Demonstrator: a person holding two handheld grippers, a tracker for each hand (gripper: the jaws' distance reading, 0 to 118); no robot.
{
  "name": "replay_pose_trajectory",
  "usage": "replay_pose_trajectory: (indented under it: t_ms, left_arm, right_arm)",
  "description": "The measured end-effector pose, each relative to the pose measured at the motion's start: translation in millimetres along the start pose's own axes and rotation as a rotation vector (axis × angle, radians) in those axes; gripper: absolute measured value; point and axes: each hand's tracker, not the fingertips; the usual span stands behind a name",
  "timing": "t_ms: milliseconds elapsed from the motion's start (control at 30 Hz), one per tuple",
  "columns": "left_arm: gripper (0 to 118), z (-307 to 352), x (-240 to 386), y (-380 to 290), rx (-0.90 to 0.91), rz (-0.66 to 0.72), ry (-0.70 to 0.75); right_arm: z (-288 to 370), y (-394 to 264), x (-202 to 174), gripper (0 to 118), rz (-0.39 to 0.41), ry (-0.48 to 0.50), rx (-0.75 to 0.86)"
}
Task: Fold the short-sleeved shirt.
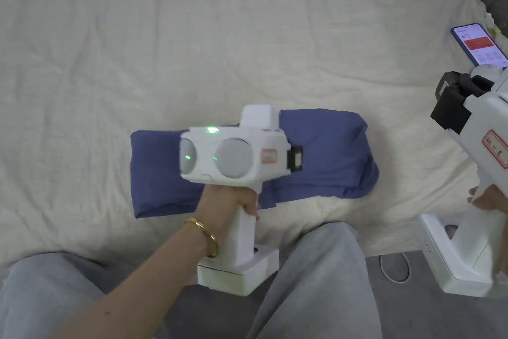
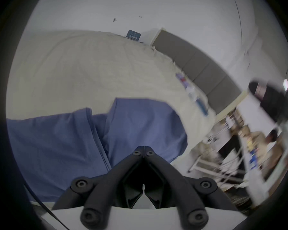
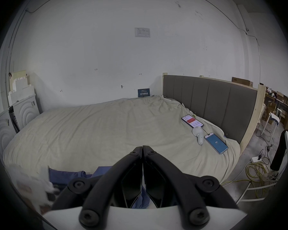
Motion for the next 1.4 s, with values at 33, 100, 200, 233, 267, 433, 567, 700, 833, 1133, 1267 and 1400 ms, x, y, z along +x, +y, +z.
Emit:
replay_pose_trajectory:
  t_ms: [33, 100, 200, 233, 267, 433, 567, 700, 833, 1133, 1267, 1400]
  left_arm:
    - [0, 11.9, -9.7, 10.9, 0.021, 0.031, -0.011]
    - [0, 35.7, -32.9, 30.4, 0.067, 0.079, -0.027]
    - [0, 73.7, -69.8, 50.7, 0.11, 0.104, 0.009]
    - [0, 86.2, -85.2, 54.5, 0.125, 0.105, 0.035]
    - [0, 97.4, -101.5, 57.6, 0.123, 0.115, 0.05]
    - [0, 140.6, -178.8, 51.1, 0.046, 0.278, -0.024]
    - [16, 157.7, -212.2, 24.5, 0.038, 0.326, -0.063]
    - [87, 151.8, -228.8, 9.4, -0.004, 0.383, -0.04]
    - [113, 135.3, -230.6, 0.9, -0.058, 0.381, -0.077]
    - [86, 106.5, -247.2, -1.0, -0.034, 0.55, -0.262]
    - [52, 86.4, -241.7, -10.9, -0.063, 0.529, -0.178]
    - [12, 80.3, -231.7, -10.8, -0.058, 0.53, -0.137]
  right_arm:
    - [0.5, 0.3, -0.3, 0, -0.002, 0.001, 0.002]
    - [0.5, 0.7, -1.4, 0, 0.0, 0.003, 0.003]
    - [-1.3, 0.5, -5.7, 0, -0.001, 0.008, 0.001]
    - [-2.0, 0.3, -7.9, 0, -0.002, 0.011, 0.001]
    - [-3.0, 0.0, -10.5, 0, -0.001, 0.016, 0.0]
    - [-8.7, -2.2, -25.1, 0, 0.0, 0.033, -0.009]
    - [-13.8, -4.0, -38.6, 0, 0.012, 0.042, -0.024]
    - [-16.2, -3.8, -49.5, 0, 0.023, 0.047, -0.035]
    - [-15.4, -4.1, -57.1, 0, 0.038, 0.04, -0.035]
    - [-14.3, -8.1, -56.5, 0, 0.058, 0.005, -0.061]
    - [-14.6, -8.3, -54.1, 0, 0.064, -0.008, -0.067]
    - [-16.2, -7.8, -52.0, 0, 0.067, -0.013, -0.073]
